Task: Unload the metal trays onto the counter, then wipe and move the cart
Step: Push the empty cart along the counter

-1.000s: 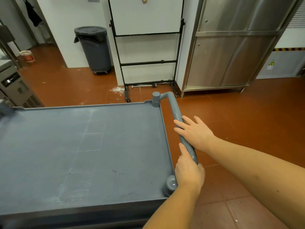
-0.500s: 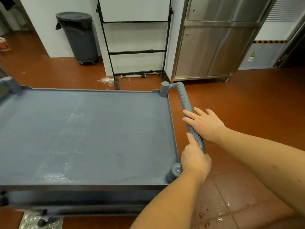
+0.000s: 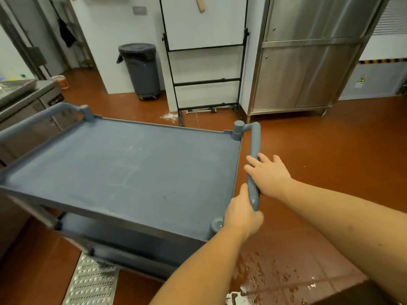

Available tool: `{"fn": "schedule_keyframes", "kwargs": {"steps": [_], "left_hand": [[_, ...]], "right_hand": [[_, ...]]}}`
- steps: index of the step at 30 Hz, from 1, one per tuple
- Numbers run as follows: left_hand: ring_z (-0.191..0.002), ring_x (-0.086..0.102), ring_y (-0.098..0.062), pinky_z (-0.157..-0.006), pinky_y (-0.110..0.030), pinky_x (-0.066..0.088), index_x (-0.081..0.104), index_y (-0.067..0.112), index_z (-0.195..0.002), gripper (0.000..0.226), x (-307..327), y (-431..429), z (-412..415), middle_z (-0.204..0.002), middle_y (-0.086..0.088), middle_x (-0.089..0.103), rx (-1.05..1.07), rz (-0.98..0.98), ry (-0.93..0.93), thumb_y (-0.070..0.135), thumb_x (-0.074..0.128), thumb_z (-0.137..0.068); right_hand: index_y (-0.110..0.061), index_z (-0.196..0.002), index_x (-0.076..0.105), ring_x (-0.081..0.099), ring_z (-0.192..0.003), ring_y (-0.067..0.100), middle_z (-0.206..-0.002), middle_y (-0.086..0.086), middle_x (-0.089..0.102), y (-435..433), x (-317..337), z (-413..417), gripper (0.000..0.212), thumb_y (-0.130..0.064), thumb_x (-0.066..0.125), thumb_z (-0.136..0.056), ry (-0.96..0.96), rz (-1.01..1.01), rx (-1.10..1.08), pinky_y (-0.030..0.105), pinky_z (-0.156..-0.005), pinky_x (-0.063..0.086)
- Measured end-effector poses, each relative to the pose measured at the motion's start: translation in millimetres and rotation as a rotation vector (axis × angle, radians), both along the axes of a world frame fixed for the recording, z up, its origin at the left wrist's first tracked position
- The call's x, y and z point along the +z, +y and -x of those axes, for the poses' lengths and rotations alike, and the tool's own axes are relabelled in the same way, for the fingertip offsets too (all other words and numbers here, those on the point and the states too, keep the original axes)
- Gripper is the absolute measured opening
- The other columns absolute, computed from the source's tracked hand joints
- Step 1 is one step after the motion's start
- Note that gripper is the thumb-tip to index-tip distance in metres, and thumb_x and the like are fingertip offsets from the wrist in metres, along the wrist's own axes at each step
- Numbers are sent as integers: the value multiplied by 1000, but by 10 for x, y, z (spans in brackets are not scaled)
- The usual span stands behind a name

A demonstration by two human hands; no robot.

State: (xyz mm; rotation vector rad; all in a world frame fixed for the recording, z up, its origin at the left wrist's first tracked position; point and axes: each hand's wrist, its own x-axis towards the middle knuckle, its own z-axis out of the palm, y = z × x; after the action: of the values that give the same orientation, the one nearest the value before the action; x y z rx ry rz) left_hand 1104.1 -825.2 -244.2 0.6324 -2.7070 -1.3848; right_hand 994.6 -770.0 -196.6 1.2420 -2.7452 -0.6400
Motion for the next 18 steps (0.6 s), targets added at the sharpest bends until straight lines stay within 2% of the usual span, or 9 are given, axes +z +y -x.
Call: {"fn": "schedule_keyframes", "kwargs": {"steps": [4,7,10,12,14,18], "left_hand": [[-76,60,-27,-63,-40,54,41,31,-124,55,-27,129,-622,-93,-3,64,-7,55,-15,15,60,-75],[-83,63,-25,-69,-41,57,40,36,-126,59,-41,263,-1013,-100,-2,65,-20,62,-19,17,64,-74],[-83,63,-25,-70,-42,58,40,36,-124,59,-36,440,-1301,-101,-2,65,-46,63,-24,19,66,-74],[-81,63,-25,-69,-42,58,40,36,-122,58,-48,559,-1493,-99,-1,64,-80,53,-35,18,66,-74],[-77,62,-25,-64,-40,57,40,37,-121,57,-53,675,-1690,-95,-1,62,-119,40,-33,17,66,-74],[-78,60,-28,-60,-39,53,36,40,-123,60,-15,908,-2170,-96,-1,61,-191,13,-24,17,65,-76]], "right_hand": [[-19,-131,40,27,-135,33,-147,6,29,210,13,-666,40,-22,53,-93,6,-9,-3,51,-101,31],[-17,-131,41,33,-128,34,-143,8,34,391,42,-1039,37,-23,50,-95,32,-31,24,49,-98,32],[-17,-120,49,49,-106,31,-124,7,46,567,107,-1313,27,-24,52,-94,46,-75,83,38,-83,39],[-18,-114,53,54,-94,28,-114,5,49,698,172,-1473,22,-26,54,-93,57,-119,124,37,-79,41],[-20,-112,53,54,-93,27,-111,3,50,848,255,-1635,22,-27,55,-92,52,-165,161,37,-79,41],[-21,-116,53,46,-102,26,-116,2,49,1140,289,-2002,26,-28,58,-92,63,-210,179,38,-84,43]]}}
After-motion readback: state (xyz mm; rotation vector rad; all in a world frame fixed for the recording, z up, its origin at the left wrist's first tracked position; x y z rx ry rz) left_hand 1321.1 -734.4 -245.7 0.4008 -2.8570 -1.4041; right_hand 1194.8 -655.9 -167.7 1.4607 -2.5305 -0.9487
